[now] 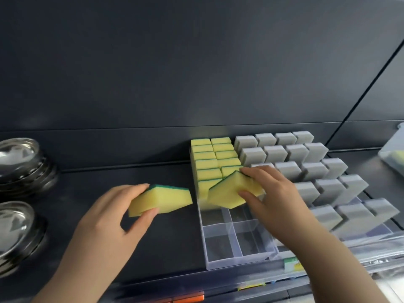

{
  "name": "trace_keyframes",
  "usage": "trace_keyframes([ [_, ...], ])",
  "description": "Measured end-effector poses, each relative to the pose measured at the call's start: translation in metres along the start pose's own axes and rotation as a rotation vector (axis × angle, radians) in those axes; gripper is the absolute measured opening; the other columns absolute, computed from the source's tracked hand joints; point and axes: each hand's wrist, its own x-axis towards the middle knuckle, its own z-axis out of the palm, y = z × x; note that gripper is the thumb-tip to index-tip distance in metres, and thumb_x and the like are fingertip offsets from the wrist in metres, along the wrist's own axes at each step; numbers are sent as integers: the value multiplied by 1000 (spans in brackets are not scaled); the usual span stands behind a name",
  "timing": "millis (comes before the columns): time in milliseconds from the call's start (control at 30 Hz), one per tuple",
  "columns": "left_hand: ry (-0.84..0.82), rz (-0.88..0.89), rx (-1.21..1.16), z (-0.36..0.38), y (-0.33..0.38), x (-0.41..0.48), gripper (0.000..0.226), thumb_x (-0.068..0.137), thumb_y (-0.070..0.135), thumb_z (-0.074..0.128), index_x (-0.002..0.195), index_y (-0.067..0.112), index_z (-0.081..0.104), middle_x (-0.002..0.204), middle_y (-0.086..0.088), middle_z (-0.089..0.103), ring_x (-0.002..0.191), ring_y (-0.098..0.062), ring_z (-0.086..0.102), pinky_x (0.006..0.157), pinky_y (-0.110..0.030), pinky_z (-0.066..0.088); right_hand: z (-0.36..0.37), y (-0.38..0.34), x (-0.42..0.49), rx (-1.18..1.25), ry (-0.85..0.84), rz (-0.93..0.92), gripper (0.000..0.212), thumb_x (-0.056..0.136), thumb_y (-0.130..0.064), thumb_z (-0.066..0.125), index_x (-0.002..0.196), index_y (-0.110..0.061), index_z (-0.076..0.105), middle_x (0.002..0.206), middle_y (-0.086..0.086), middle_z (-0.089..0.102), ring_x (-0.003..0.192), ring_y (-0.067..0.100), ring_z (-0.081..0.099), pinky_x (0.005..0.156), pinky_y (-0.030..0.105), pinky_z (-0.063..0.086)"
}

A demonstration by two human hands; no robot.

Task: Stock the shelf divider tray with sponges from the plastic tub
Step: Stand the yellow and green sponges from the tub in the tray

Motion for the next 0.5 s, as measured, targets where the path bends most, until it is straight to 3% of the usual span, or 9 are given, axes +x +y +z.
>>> trace_keyframes([
  [100,14,-19,12,-7,-5,-7,45,79,40,54,107,8,66,100,2,63,90,-9,54,81,-23,45,8,0,5,-48,-84,-30,42,82,-16,68,122,-17,58,112,-7,54,85,6,46,80,8,29],
  [167,18,-33,17,-10,-7,-12,45,79,41,54,107,9,66,100,2,63,91,-8,54,81,-20,44,15,-2,9,-70,-142,-44,42,83,-16,66,124,-17,57,118,-1,55,94,14,53,87,16,36],
  [300,19,-48,38,-15,-10,-19,44,79,43,54,108,11,65,102,3,62,91,-6,54,82,-19,43,26,-10,17,-117,-213,-85,42,87,-18,61,129,-17,52,123,2,53,112,21,51,95,27,40],
  [500,29,-47,45,-23,-10,-23,44,78,42,54,108,12,65,102,8,58,94,-1,50,86,-6,35,34,-15,23,-166,-284,-133,41,91,-23,56,131,-22,47,126,-3,48,115,17,46,93,23,36],
])
